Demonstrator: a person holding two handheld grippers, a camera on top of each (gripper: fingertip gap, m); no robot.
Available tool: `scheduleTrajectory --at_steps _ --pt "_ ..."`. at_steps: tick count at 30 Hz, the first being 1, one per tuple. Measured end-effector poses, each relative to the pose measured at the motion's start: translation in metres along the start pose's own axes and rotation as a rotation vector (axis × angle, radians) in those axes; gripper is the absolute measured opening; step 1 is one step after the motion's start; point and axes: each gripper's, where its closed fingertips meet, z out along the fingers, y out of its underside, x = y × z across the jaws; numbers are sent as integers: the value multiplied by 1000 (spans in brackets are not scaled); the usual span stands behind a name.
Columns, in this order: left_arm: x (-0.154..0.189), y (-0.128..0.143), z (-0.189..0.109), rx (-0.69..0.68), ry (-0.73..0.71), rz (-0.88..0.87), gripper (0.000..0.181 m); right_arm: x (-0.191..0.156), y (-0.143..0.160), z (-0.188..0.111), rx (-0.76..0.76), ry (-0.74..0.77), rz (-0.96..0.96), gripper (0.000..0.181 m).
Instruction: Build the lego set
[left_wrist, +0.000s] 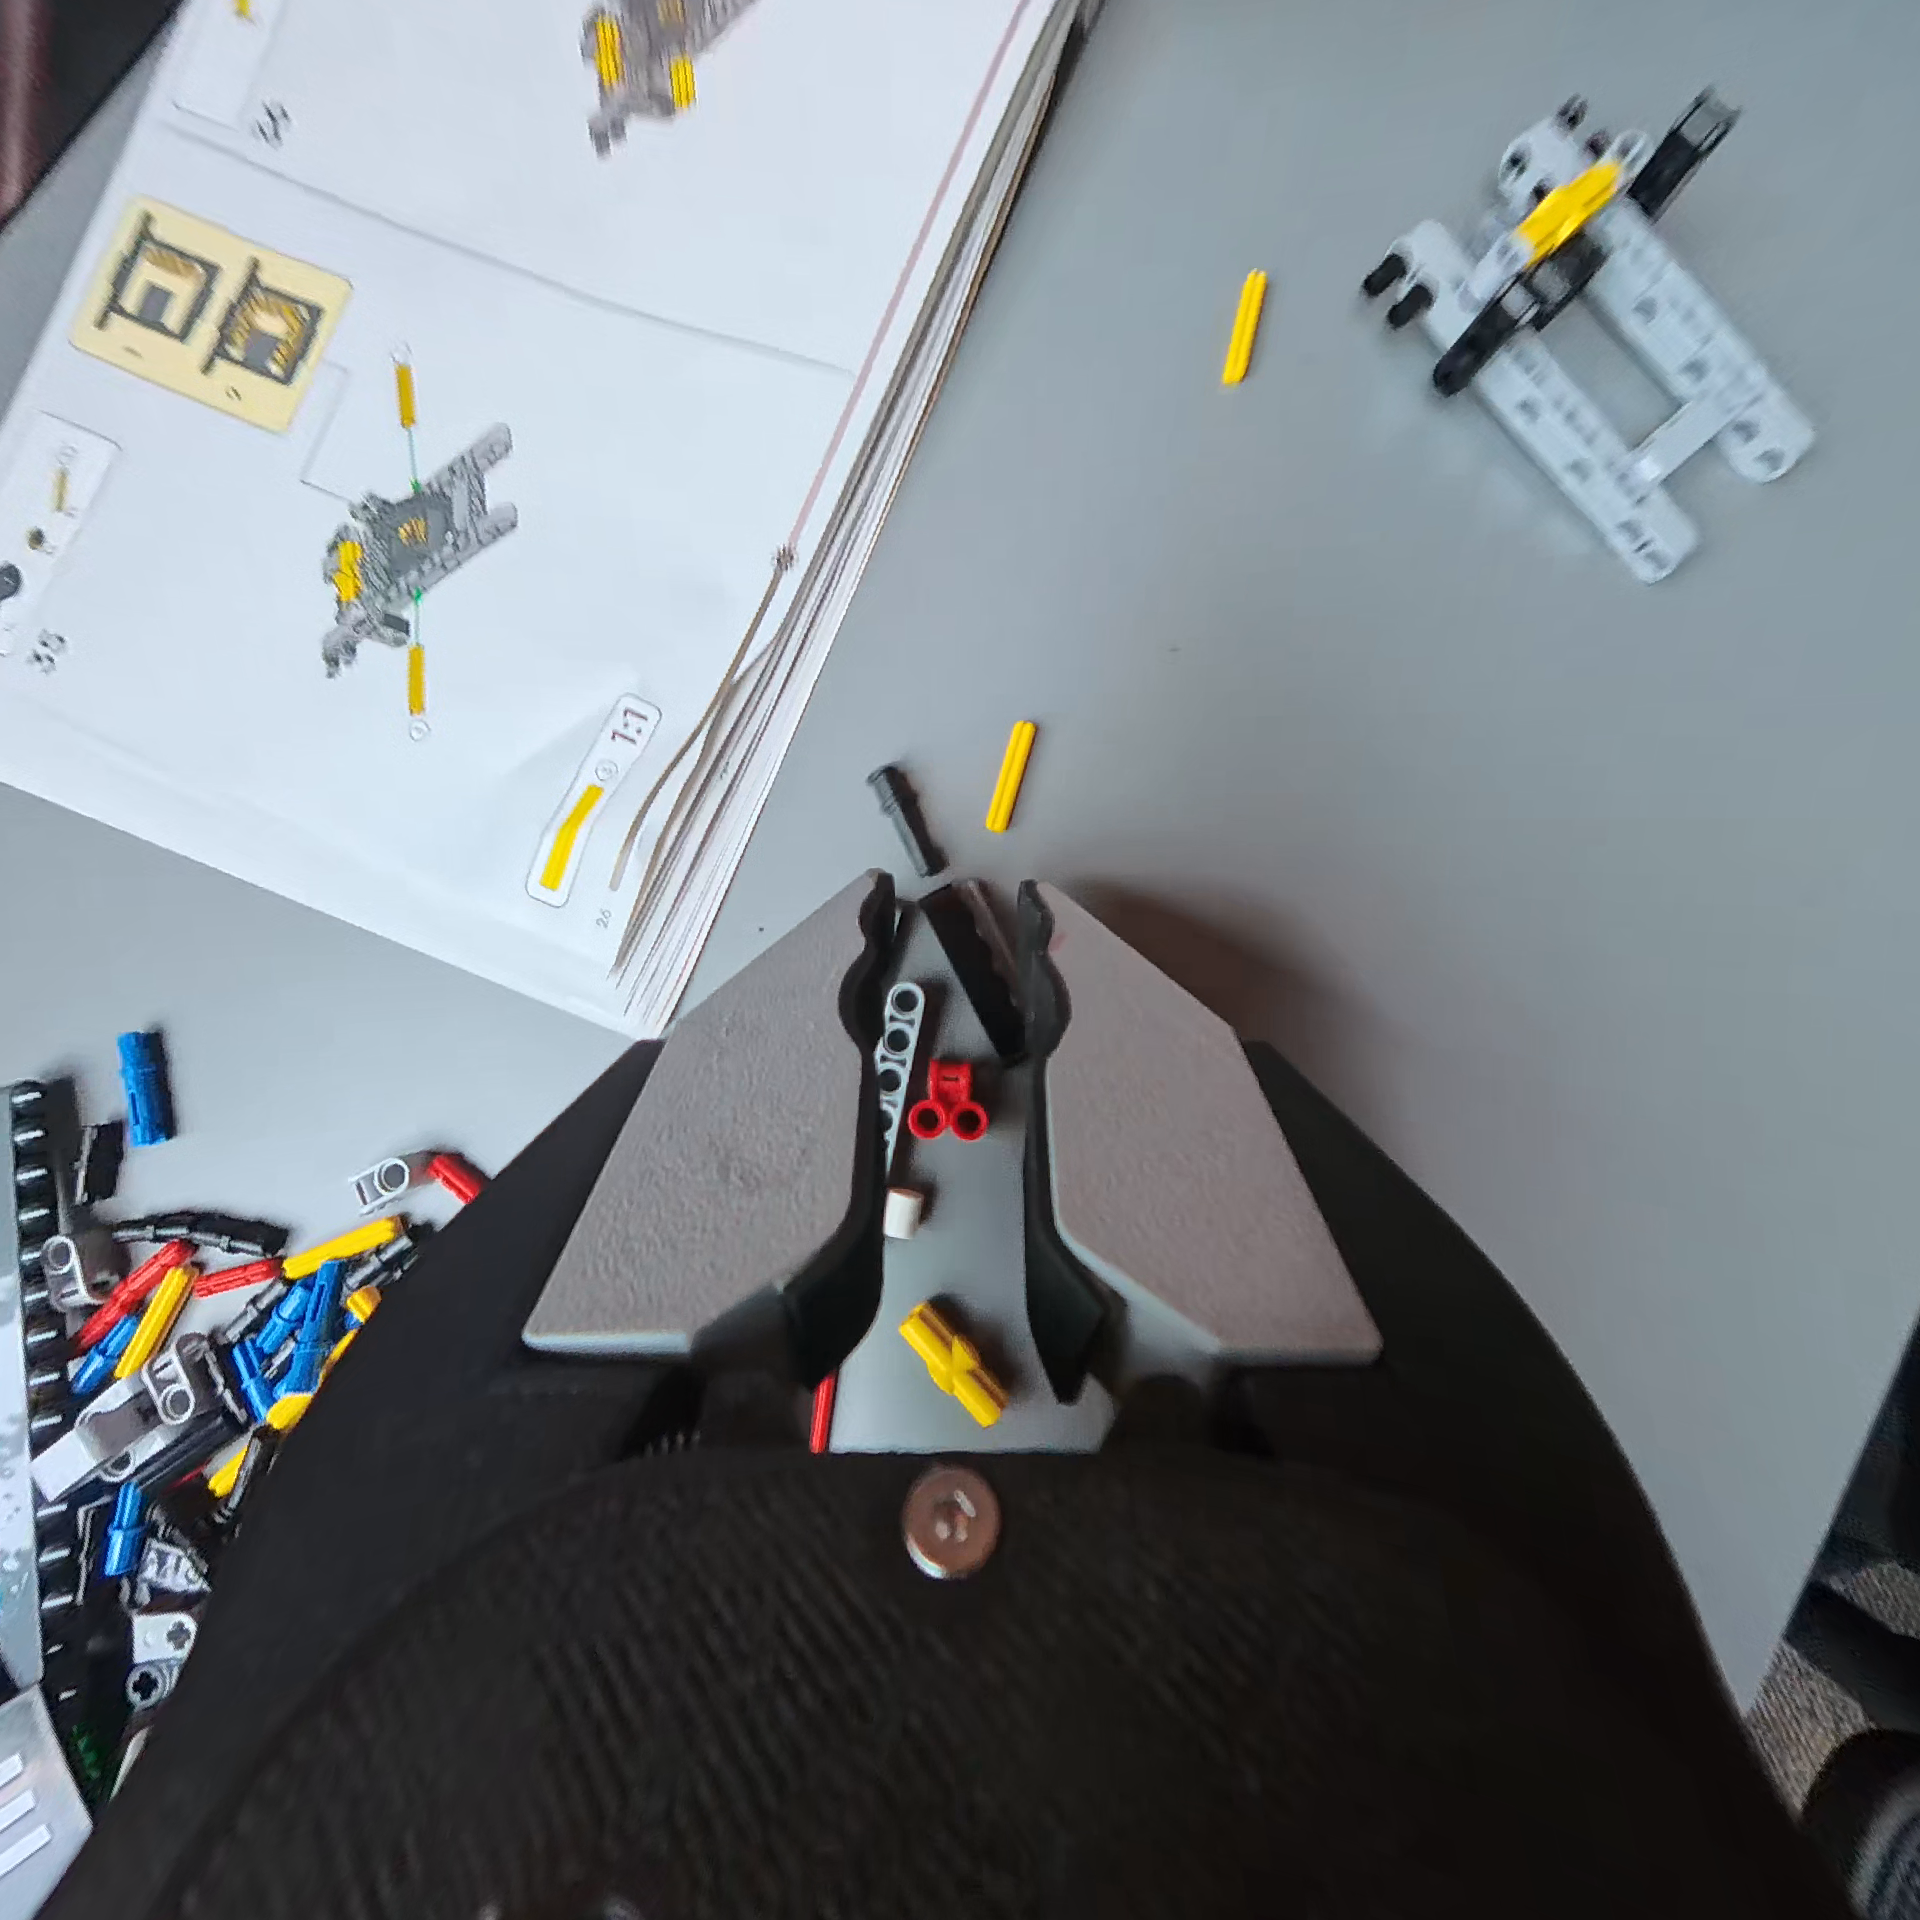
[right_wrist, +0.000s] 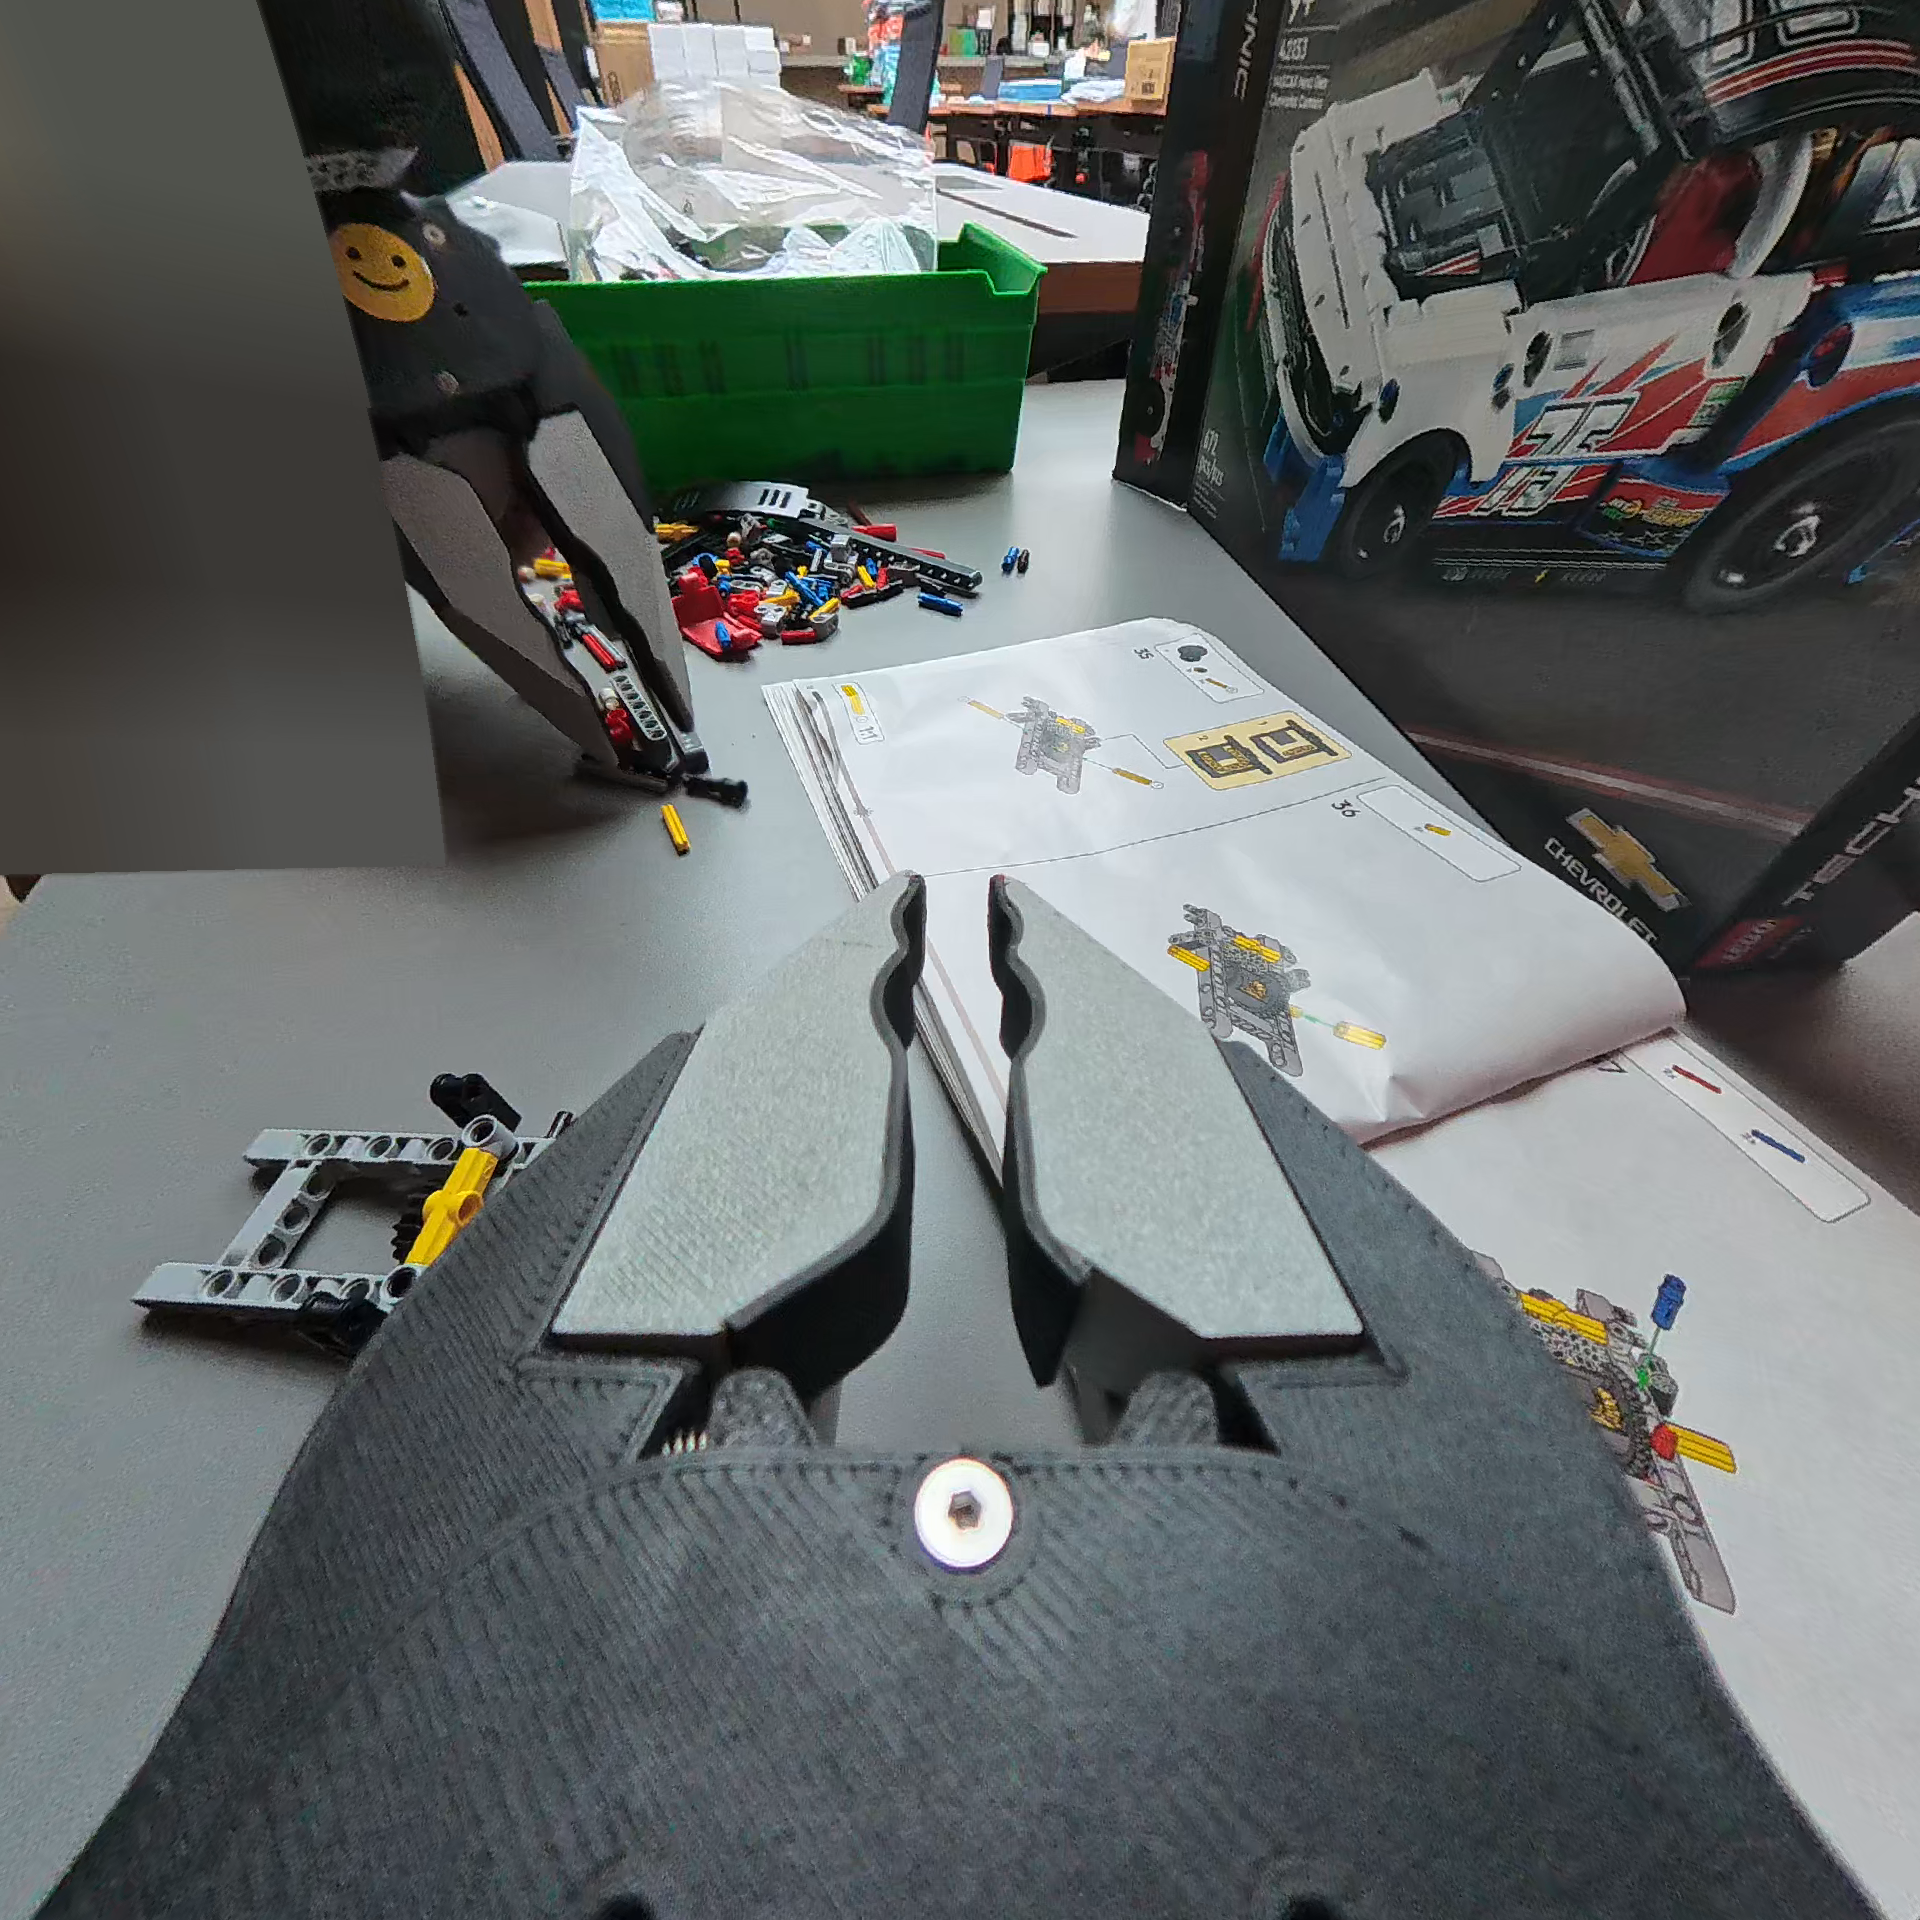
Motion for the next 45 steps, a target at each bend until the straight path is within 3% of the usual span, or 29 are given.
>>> scheduleTrajectory --at_steps 17,21,26,33,38,45 --pt "-39 -37 -17 228 -23 -37 19 -26 14 9 -112 -138 -54 4" --pt "-57 -35 -20 317 -52 -149 20 -57 0 40 -229 -279 -43 9" --pt "-86 -31 -34 385 -190 -263 20 -85 18 93 -493 -378 -213 12" --pt "-98 -28 -47 397 -287 -258 19 -102 35 122 -606 -439 -260 10" --pt "-99 -27 -49 402 -278 -271 19 -102 50 113 -672 -441 -279 0" --pt "-101 -25 -51 415 -276 -293 19 -79 64 51 -687 -355 -199 0"
